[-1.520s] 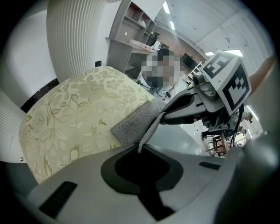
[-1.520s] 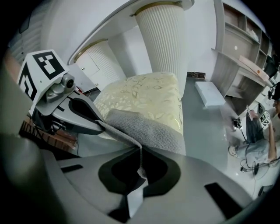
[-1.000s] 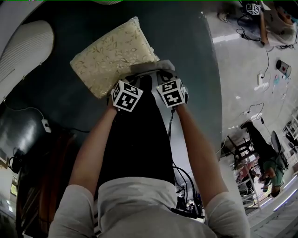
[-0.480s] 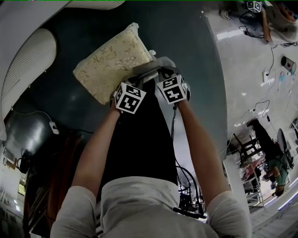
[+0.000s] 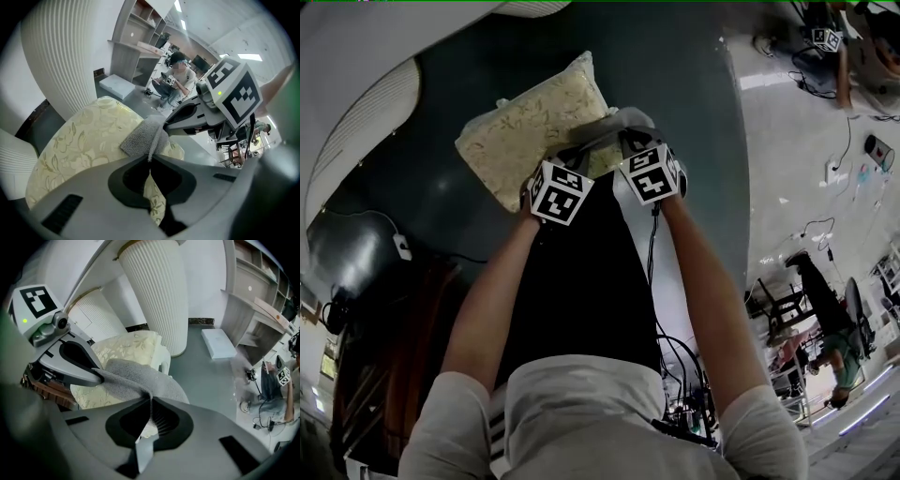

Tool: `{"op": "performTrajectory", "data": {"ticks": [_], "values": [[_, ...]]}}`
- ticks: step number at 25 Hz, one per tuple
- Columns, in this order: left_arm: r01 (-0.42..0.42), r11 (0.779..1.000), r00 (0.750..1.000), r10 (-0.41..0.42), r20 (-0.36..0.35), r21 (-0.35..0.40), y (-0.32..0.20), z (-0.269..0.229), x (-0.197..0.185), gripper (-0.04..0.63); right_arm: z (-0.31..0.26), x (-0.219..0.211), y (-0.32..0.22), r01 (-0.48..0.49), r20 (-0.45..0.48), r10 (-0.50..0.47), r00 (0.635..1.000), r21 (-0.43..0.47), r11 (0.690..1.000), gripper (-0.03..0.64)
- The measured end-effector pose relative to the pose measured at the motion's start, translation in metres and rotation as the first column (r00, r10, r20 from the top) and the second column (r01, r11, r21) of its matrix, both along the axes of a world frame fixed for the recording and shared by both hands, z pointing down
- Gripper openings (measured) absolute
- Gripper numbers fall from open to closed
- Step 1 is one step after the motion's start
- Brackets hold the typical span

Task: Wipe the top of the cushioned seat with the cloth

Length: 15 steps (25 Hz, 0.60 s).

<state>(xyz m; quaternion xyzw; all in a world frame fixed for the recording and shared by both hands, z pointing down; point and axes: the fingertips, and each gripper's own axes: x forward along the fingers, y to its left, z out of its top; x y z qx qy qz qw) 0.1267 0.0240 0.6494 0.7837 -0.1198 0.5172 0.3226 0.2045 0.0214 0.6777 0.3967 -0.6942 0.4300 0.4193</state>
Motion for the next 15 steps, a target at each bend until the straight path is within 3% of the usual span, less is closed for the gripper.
{"op": "performTrajectory", "data": {"ticks": [15], "values": [[0.063,0.995,0.998,-0.062,-0.015,0.072,-0.077,-0.002,-0.011,0.021,-0.004,-0.011,-0.069,0.058,-0.002,-0.058,0.998,0.042,0.997,0.018]]}}
